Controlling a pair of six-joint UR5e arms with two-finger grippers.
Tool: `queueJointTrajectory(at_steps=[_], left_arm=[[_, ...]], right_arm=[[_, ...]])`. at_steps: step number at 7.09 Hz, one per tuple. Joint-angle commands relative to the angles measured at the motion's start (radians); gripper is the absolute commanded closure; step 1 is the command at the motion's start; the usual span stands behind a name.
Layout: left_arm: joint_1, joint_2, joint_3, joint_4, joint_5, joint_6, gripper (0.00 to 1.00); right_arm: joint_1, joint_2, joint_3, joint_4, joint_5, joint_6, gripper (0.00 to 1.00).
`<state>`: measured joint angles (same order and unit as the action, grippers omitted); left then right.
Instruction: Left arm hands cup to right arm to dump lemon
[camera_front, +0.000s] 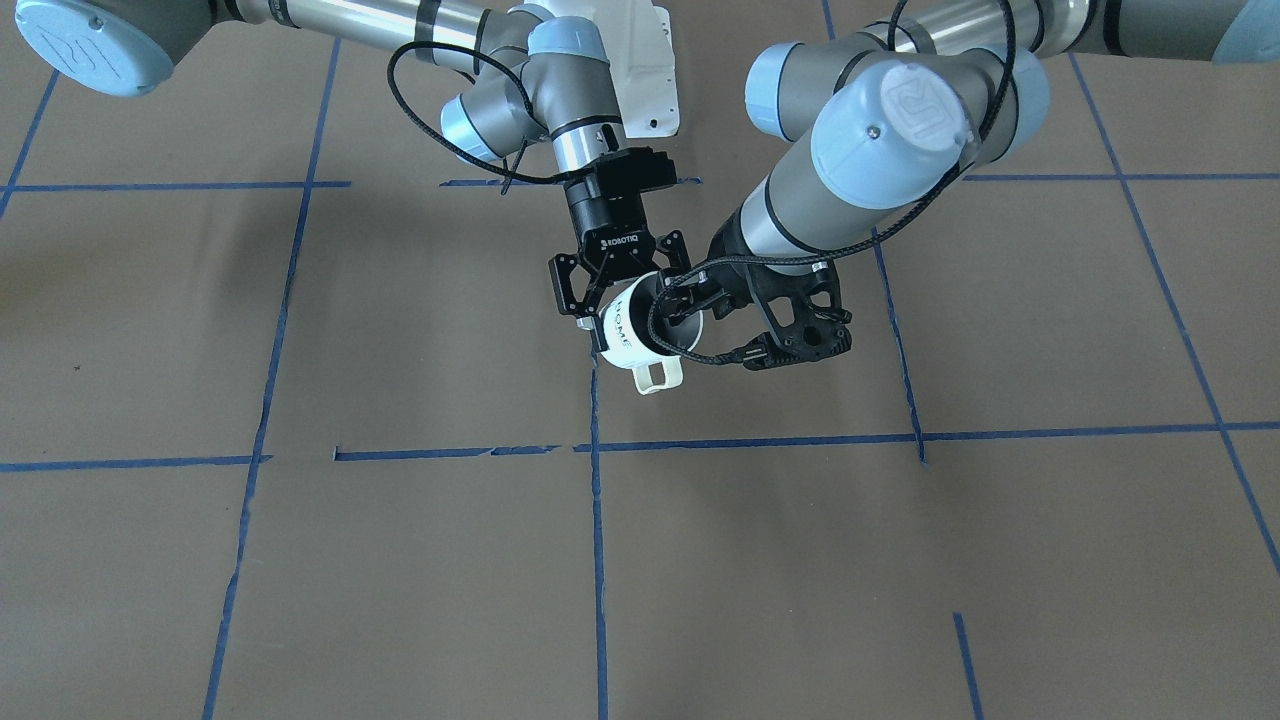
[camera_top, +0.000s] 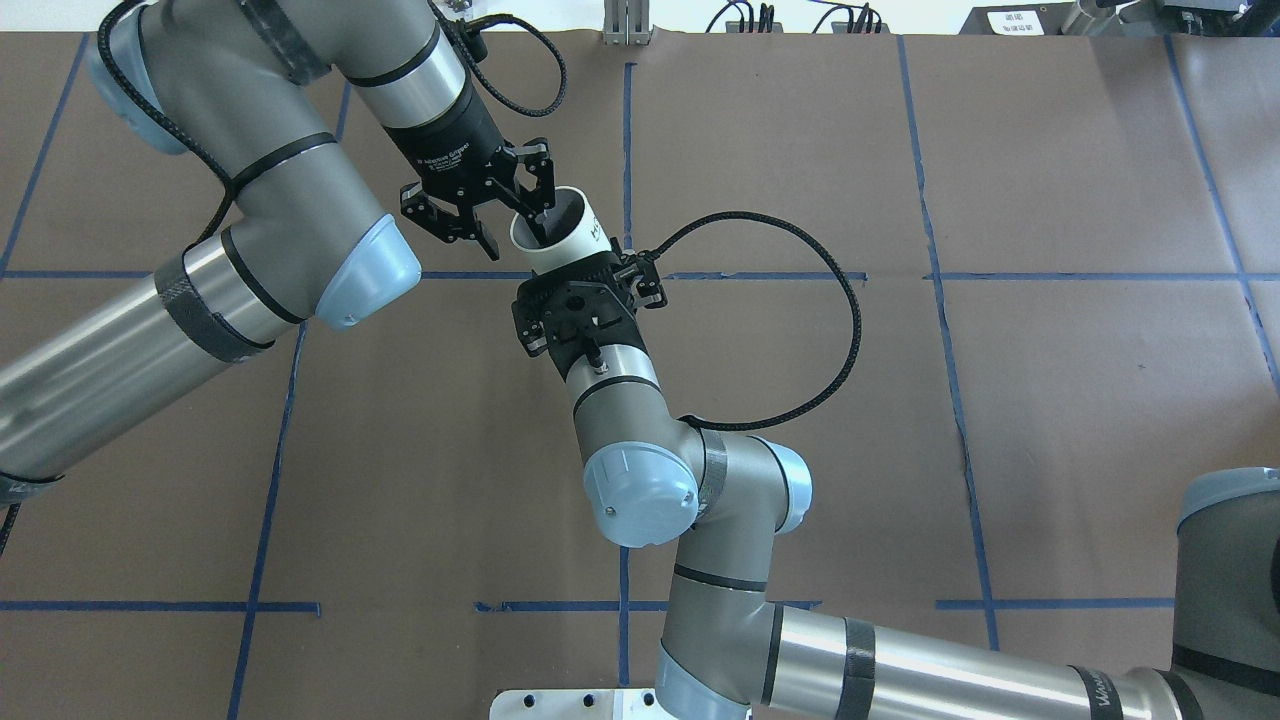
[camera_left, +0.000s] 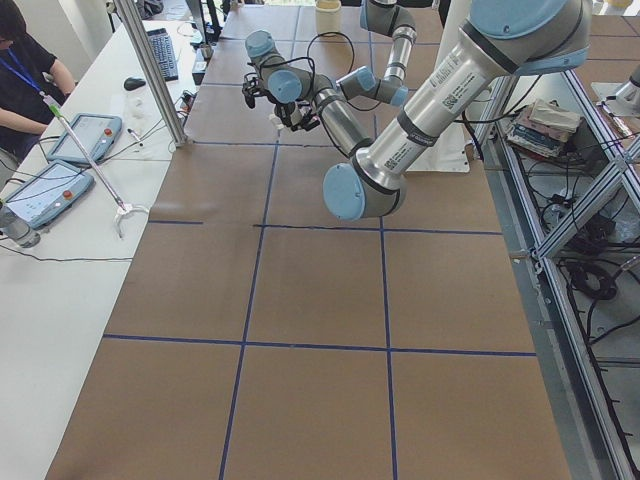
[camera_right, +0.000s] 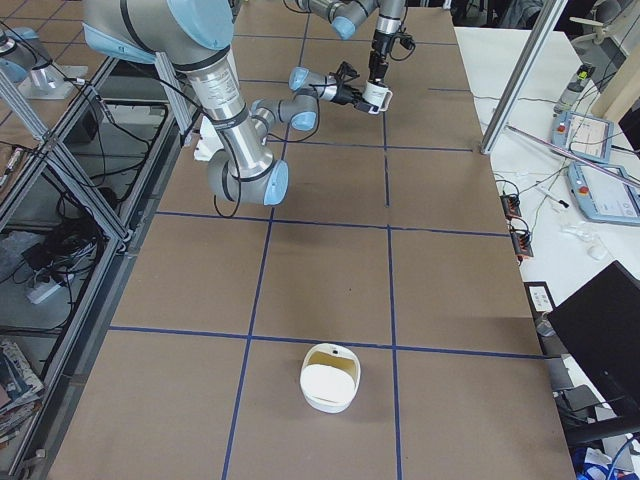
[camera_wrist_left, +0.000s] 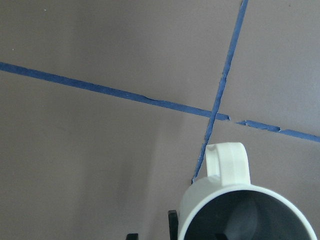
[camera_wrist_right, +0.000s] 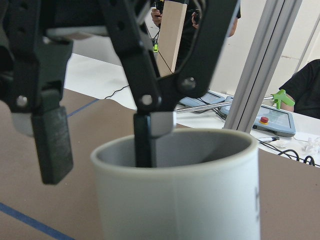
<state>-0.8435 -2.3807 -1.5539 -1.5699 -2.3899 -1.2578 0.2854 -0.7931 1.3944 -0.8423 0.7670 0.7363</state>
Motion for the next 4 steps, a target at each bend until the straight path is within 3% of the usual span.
queueJointTrajectory(at_steps=[1, 2, 4], left_arm=[[0.001, 0.000, 0.000, -0.012, -0.002, -0.020, 1.00], [0.001, -0.002, 0.000, -0.013, -0.002, -0.025, 1.00], [0.003, -0.003, 0.001, -0.013, -0.002, -0.037, 1.00]], right_arm=[[0.000, -0.002, 0.000, 0.000, 0.000, 0.002, 0.22], [0.000, -0.009, 0.000, 0.000, -0.002, 0.002, 0.04], [-0.008, -0.009, 0.000, 0.000, 0.000, 0.000, 0.00]])
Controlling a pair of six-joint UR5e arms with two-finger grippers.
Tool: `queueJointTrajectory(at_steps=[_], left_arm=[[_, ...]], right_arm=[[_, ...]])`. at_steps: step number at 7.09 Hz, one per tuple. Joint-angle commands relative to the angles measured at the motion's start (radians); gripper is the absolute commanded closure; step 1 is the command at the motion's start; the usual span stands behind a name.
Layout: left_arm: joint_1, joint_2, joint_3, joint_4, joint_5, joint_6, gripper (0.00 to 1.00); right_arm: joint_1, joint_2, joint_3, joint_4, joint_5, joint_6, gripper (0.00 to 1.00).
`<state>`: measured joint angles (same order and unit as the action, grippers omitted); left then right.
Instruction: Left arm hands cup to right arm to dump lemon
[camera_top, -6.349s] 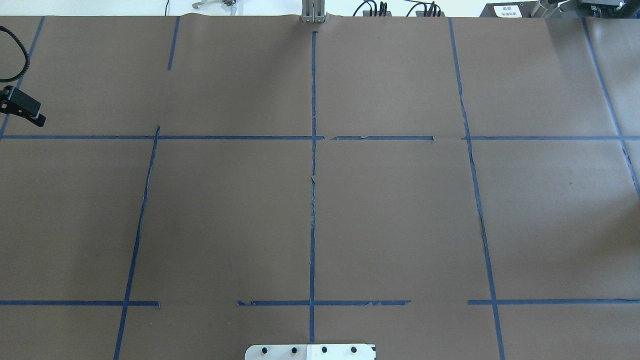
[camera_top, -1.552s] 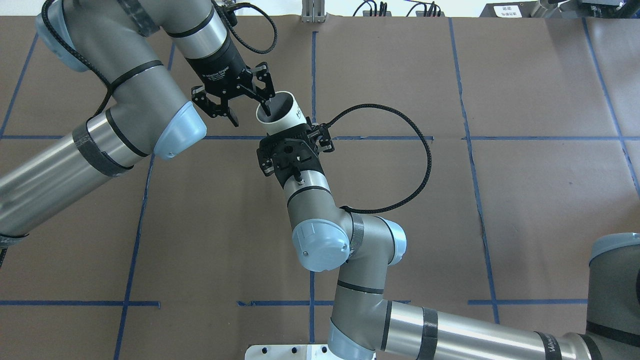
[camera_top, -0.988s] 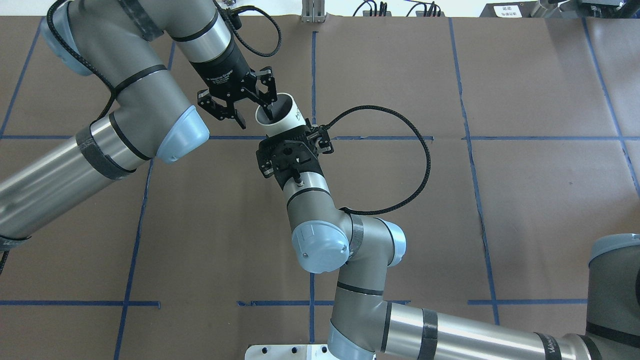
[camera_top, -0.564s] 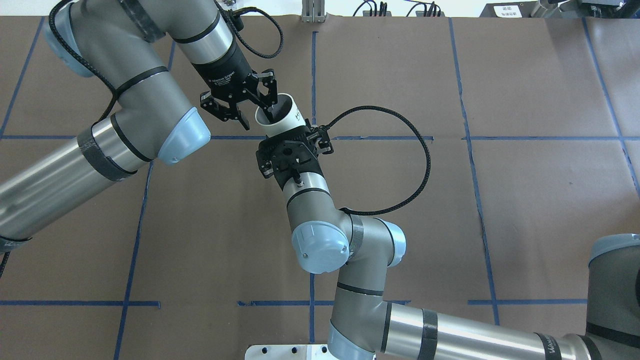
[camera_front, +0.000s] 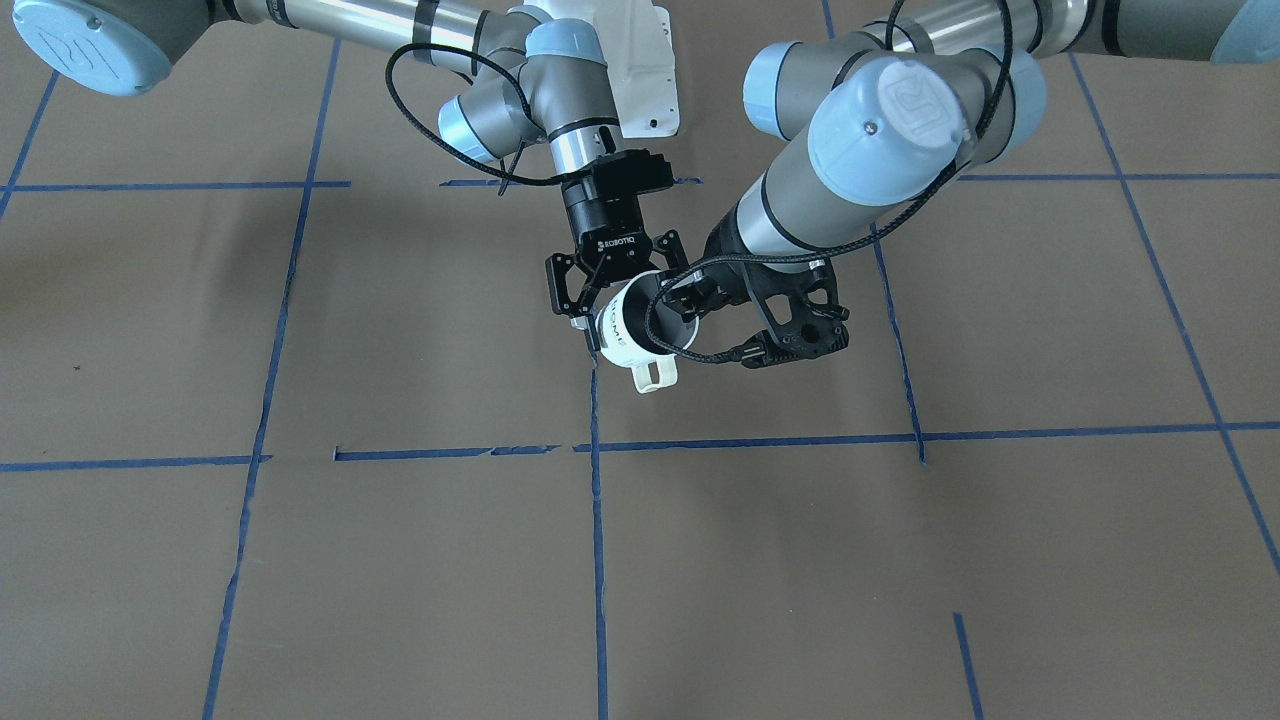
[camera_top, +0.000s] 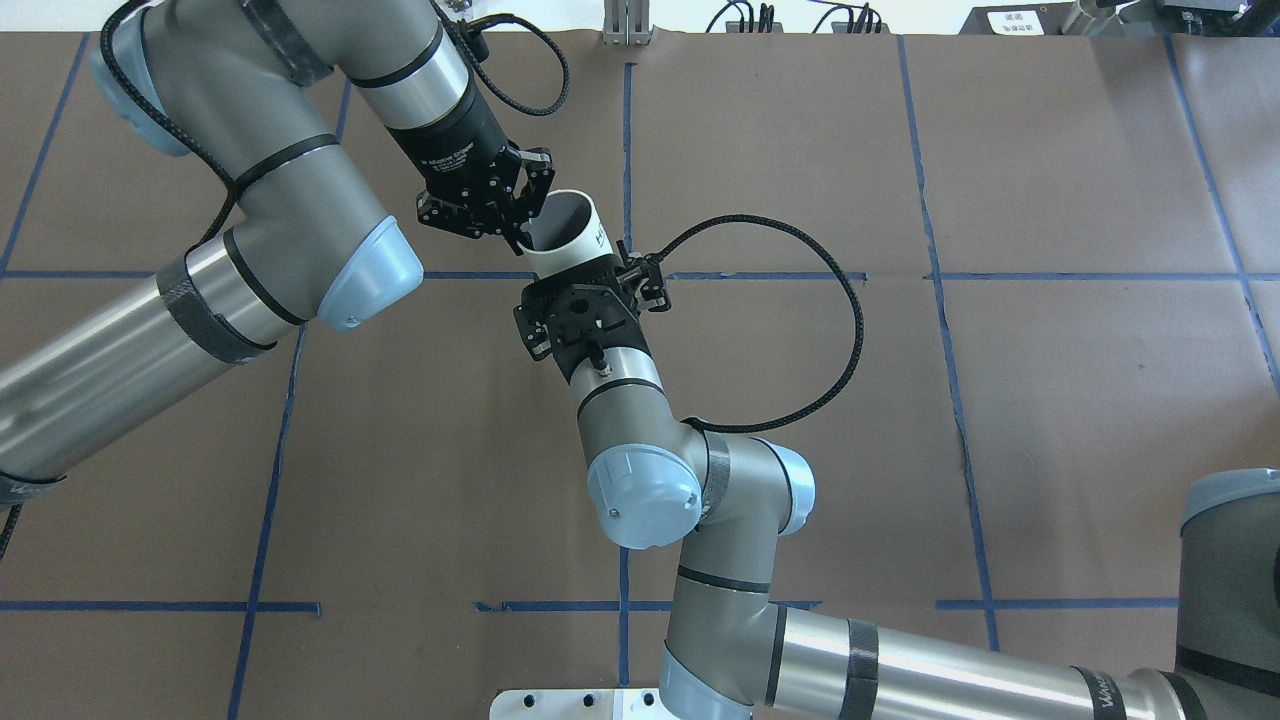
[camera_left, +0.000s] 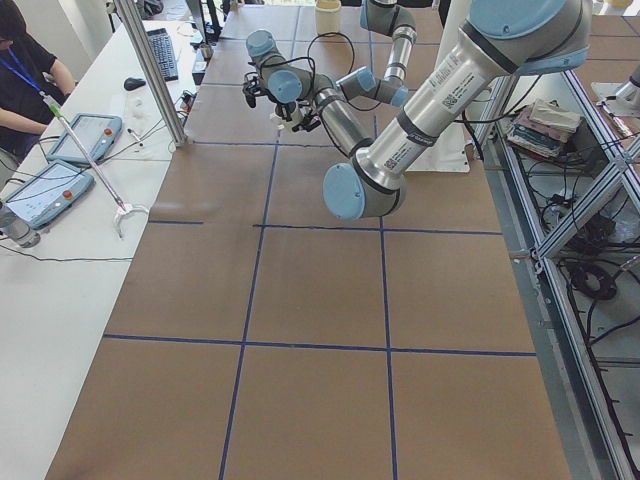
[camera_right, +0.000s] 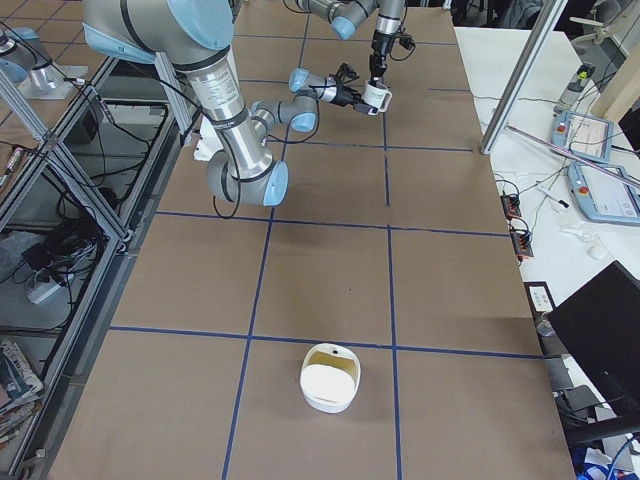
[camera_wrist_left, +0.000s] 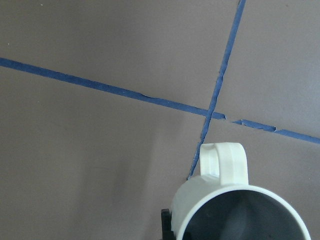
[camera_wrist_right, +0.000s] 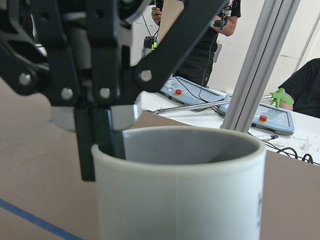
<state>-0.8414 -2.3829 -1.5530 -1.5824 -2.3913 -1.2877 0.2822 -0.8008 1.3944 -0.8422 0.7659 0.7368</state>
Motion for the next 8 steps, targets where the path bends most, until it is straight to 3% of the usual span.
queueJointTrajectory(at_steps=[1, 3, 8], left_arm=[[0.001, -0.004, 0.001, -0.001, 0.000, -0.019, 1.00], [0.001, -0.021, 0.017, -0.002, 0.001, -0.044, 1.00], [-0.025, -0.021, 0.168, -0.128, 0.040, -0.027, 1.00]], right_arm=[[-0.005, -0.003, 0.000, 0.000, 0.000, -0.001, 0.00], [-0.012, -0.009, 0.000, 0.000, -0.002, -0.001, 0.00], [-0.012, -0.011, 0.000, 0.006, -0.002, 0.001, 0.01]])
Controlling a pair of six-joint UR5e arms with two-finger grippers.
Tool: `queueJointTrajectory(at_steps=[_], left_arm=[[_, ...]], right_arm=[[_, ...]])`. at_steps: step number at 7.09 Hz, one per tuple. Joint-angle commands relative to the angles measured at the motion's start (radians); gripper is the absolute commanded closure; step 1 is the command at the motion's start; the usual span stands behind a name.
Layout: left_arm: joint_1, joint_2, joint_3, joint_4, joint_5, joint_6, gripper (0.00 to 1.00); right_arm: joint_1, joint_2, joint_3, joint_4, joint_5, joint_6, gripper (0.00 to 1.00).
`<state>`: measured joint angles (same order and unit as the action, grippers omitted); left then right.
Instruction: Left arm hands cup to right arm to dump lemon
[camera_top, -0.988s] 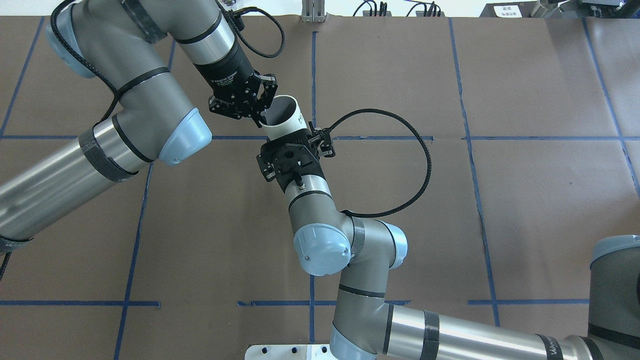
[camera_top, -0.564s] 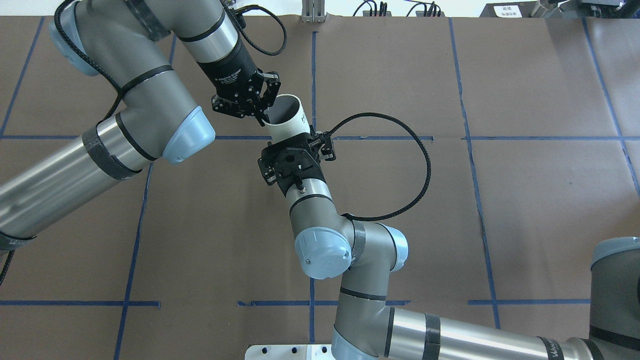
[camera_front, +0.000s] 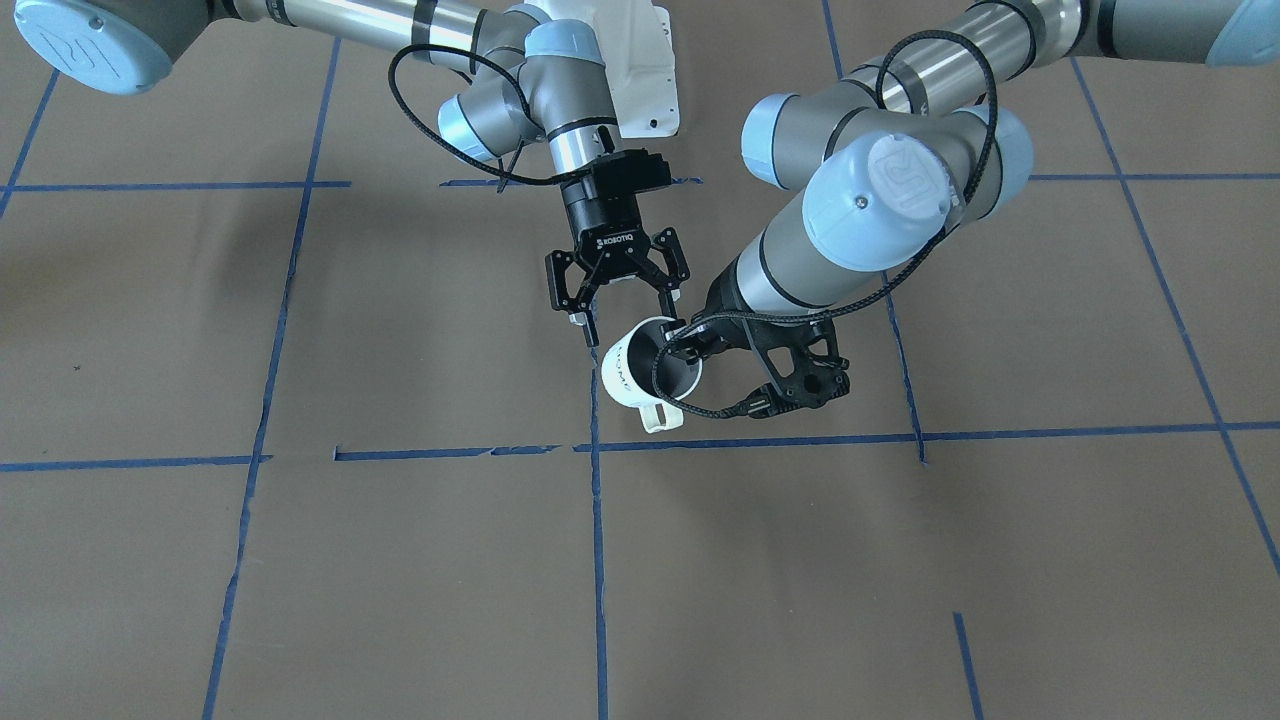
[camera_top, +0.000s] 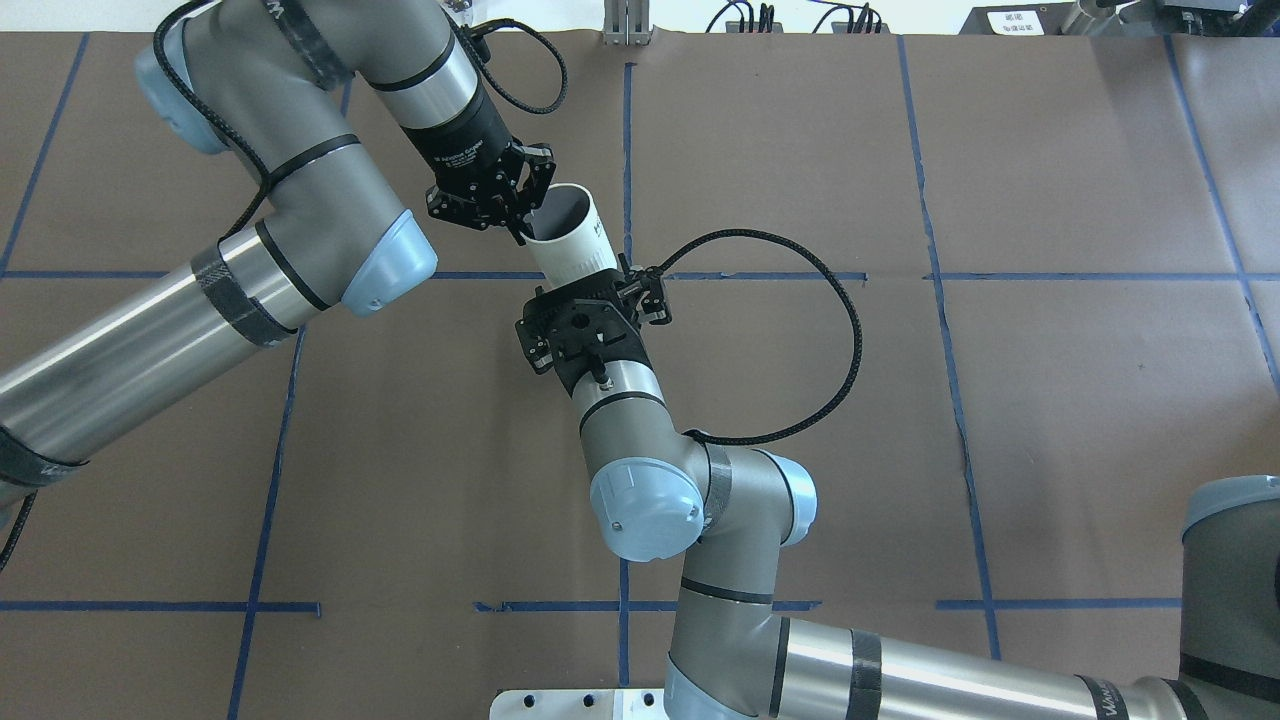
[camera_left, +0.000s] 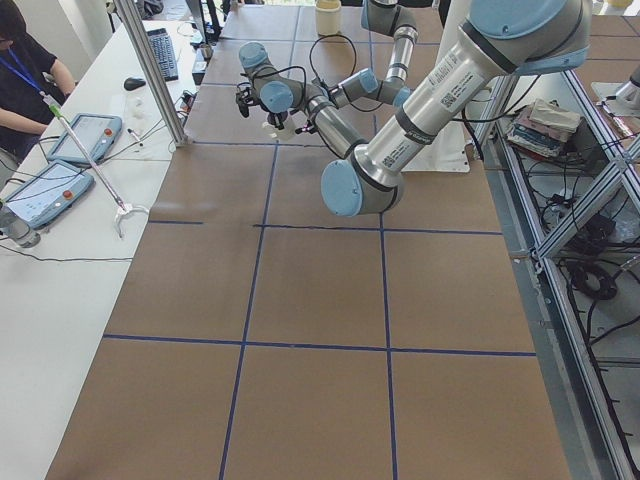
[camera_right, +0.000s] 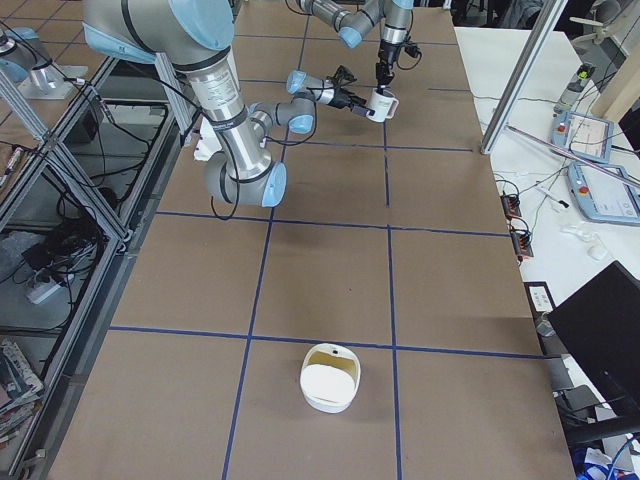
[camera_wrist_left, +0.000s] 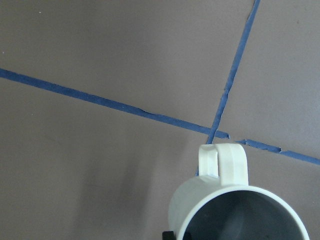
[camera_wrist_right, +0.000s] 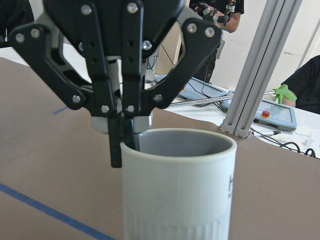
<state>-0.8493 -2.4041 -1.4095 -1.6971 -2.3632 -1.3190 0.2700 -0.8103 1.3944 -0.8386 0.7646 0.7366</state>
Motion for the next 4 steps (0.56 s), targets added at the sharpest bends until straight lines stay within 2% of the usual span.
queueJointTrajectory(at_steps=[1, 2, 3, 4], left_arm=[[-0.068, 0.003, 0.032, -0.010, 0.012, 0.029, 1.00], [-0.126, 0.026, 0.032, 0.000, 0.007, 0.097, 1.00], [-0.173, 0.093, 0.023, 0.004, 0.002, 0.192, 1.00], [-0.219, 0.180, -0.039, 0.004, 0.002, 0.289, 1.00]], right_arm=[[0.000, -0.003, 0.002, 0.022, -0.001, 0.006, 0.01], [0.002, -0.016, 0.002, 0.080, 0.001, 0.006, 0.00], [0.002, -0.024, 0.008, 0.160, 0.007, 0.000, 0.00], [0.009, -0.017, 0.017, 0.170, 0.016, 0.009, 0.00]])
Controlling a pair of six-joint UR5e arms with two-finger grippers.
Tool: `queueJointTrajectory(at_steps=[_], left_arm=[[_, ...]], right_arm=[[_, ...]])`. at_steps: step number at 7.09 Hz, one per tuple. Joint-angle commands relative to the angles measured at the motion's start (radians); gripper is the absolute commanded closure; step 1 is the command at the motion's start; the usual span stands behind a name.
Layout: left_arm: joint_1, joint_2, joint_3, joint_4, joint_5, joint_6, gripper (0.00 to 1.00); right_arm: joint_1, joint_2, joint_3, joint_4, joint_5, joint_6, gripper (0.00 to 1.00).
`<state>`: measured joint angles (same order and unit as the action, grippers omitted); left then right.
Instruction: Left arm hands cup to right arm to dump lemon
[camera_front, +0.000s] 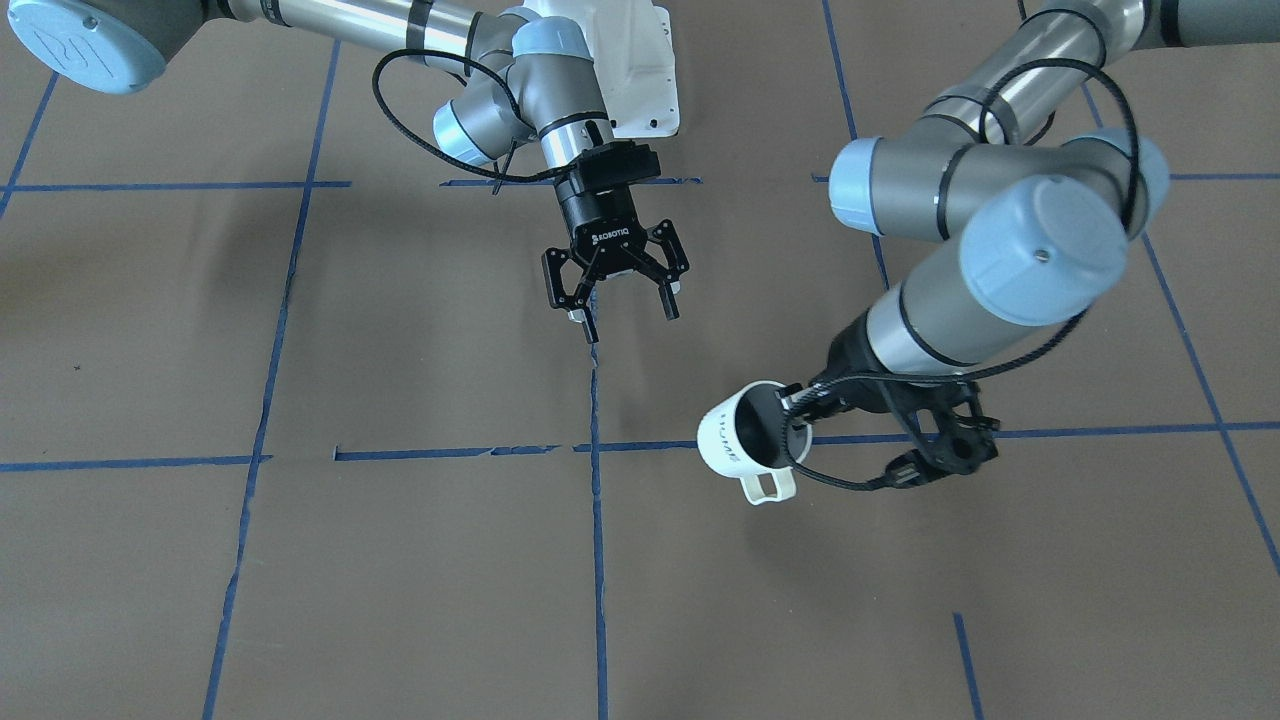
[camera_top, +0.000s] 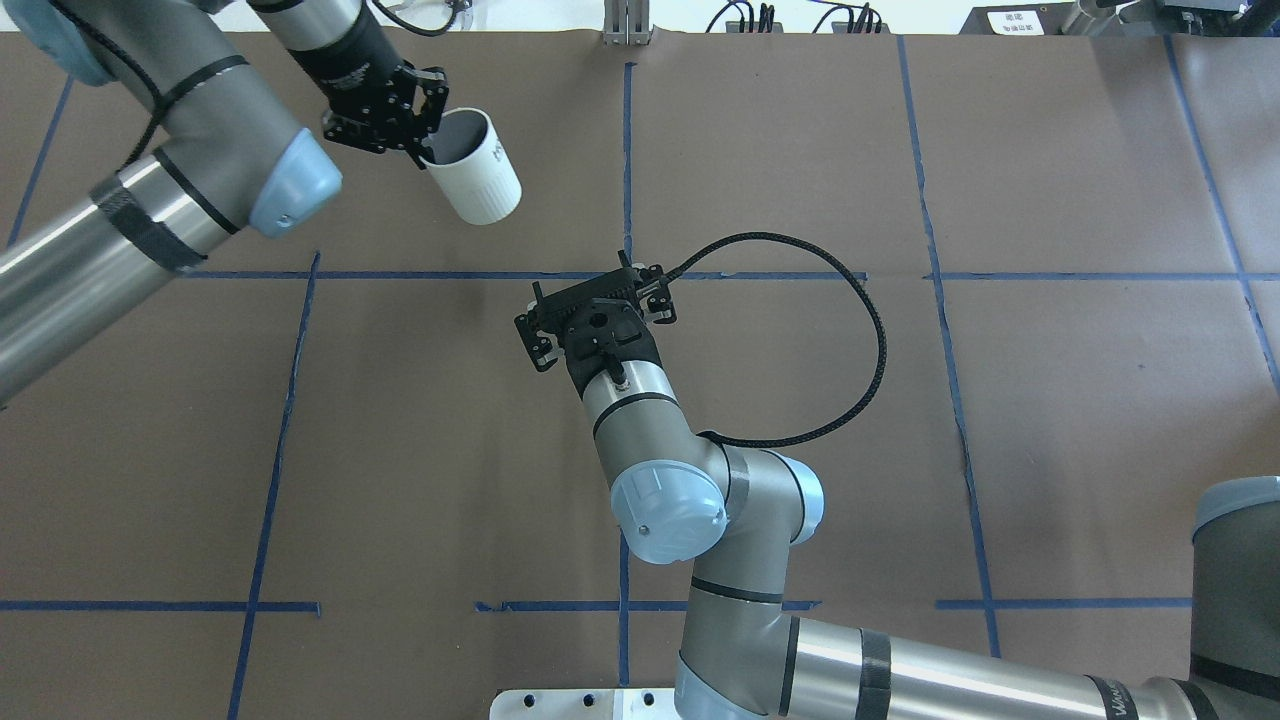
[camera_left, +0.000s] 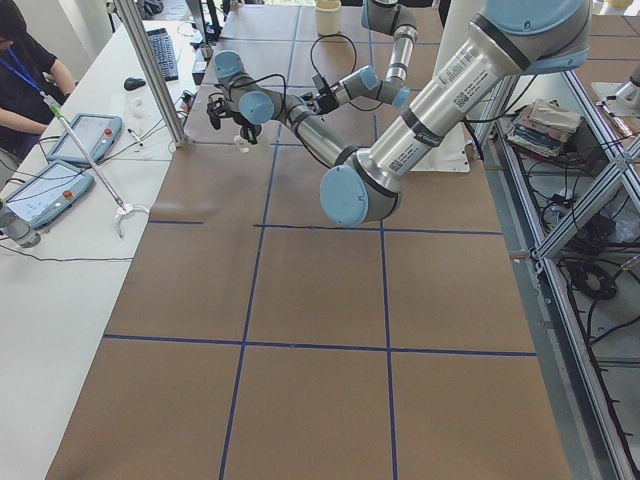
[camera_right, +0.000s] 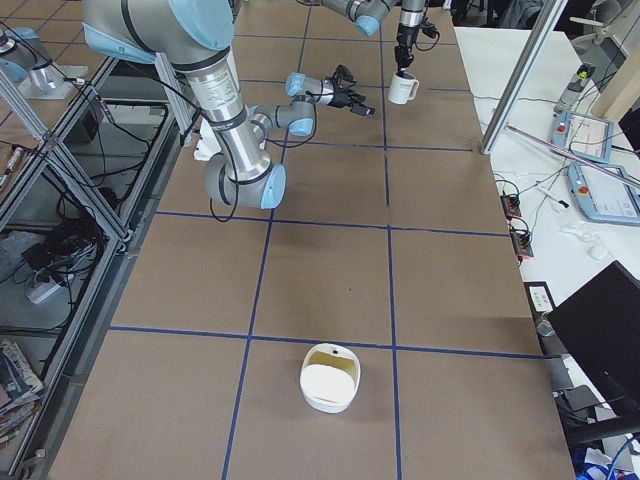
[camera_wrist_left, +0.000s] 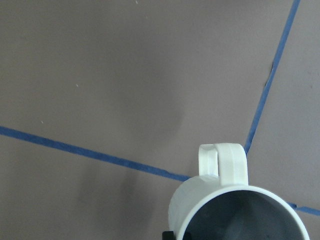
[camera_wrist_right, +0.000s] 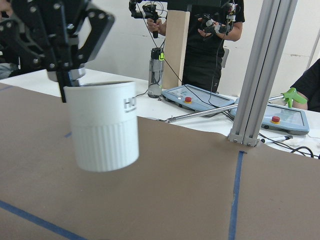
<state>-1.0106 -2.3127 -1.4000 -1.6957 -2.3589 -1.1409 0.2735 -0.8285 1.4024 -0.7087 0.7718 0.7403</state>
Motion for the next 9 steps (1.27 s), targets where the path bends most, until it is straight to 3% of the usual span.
queueJointTrajectory(at_steps=[1, 3, 5, 6, 7, 8, 9], left_arm=[[-0.098, 0.175, -0.118, 0.008, 0.000, 0.174, 1.00], [-0.160, 0.296, -0.263, 0.074, 0.006, 0.327, 1.00], [-0.166, 0.512, -0.452, 0.111, 0.015, 0.406, 1.00], [-0.164, 0.606, -0.521, 0.105, 0.062, 0.429, 1.00], [-0.163, 0.687, -0.554, 0.100, 0.125, 0.464, 1.00], [-0.161, 0.767, -0.557, 0.062, 0.128, 0.513, 1.00], [-0.160, 0.806, -0.539, -0.025, 0.130, 0.510, 1.00]], right_arm=[[0.041, -0.003, 0.009, 0.038, 0.082, 0.010, 0.00], [0.181, -0.047, 0.007, 0.020, 0.380, 0.080, 0.00], [0.358, -0.052, 0.024, -0.233, 0.744, 0.074, 0.01], [0.439, -0.057, 0.024, -0.312, 0.905, 0.067, 0.01], [0.534, -0.078, 0.024, -0.377, 1.061, 0.067, 0.01], [0.615, -0.107, 0.024, -0.429, 1.218, 0.050, 0.00], [0.674, -0.151, 0.026, -0.433, 1.283, -0.022, 0.00]])
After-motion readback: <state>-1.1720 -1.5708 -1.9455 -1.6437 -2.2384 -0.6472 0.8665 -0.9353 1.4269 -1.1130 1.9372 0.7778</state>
